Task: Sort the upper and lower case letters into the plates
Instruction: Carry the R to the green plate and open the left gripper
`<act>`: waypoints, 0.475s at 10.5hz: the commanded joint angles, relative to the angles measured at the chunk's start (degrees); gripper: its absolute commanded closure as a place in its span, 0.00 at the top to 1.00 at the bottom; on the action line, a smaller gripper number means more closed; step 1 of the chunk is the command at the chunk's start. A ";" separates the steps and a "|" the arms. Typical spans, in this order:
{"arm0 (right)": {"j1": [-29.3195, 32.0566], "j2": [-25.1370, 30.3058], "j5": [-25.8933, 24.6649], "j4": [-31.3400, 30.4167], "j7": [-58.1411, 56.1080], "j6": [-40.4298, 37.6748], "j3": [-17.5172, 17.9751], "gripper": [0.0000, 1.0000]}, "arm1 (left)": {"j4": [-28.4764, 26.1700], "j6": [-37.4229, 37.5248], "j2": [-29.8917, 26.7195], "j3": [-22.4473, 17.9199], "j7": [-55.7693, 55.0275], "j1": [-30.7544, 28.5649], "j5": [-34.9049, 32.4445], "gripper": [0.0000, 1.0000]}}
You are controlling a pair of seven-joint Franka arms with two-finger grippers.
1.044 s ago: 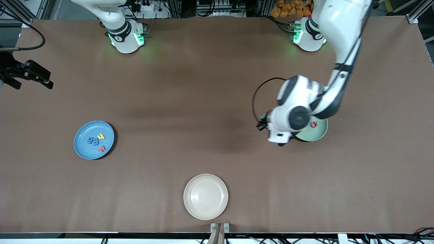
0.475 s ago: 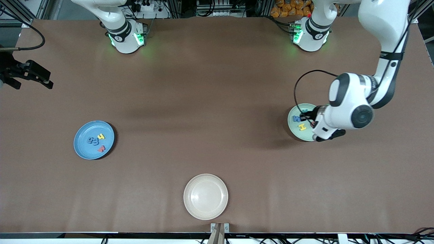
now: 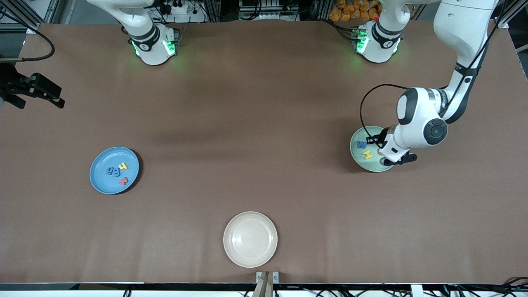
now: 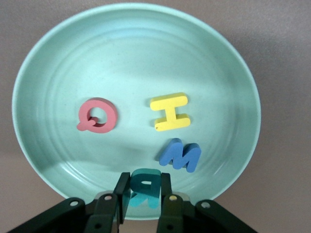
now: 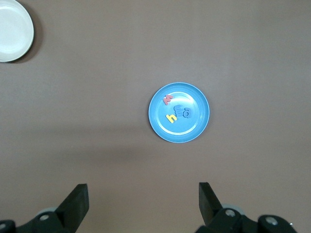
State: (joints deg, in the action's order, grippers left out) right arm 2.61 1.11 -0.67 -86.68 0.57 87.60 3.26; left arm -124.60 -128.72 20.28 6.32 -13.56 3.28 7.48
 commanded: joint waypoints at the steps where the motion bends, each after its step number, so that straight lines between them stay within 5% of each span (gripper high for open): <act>1: 0.46 0.30 0.67 0.46 -0.75 -0.50 0.17 1.00 | -3.62 -2.75 -2.44 0.10 0.29 0.06 -0.89 0.34; 2: 0.46 0.30 0.67 0.46 -0.75 -0.50 0.17 1.00 | -3.72 -2.76 -2.44 0.10 0.29 -0.03 -0.89 0.48; 3: 0.46 0.30 0.67 0.46 -0.75 -0.50 0.17 1.00 | -3.80 -2.76 -2.70 0.10 0.38 -0.03 -0.89 0.99; 5: 0.46 0.30 0.67 0.46 -0.75 -0.59 0.17 1.00 | -3.63 -2.67 -3.66 0.27 0.55 0.06 -0.89 1.00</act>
State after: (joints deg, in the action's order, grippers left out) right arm 2.61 1.11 -0.67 -86.68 0.57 87.60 3.26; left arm -126.40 -130.60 19.54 6.37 -13.51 3.28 7.48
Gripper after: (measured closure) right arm 0.000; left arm 0.379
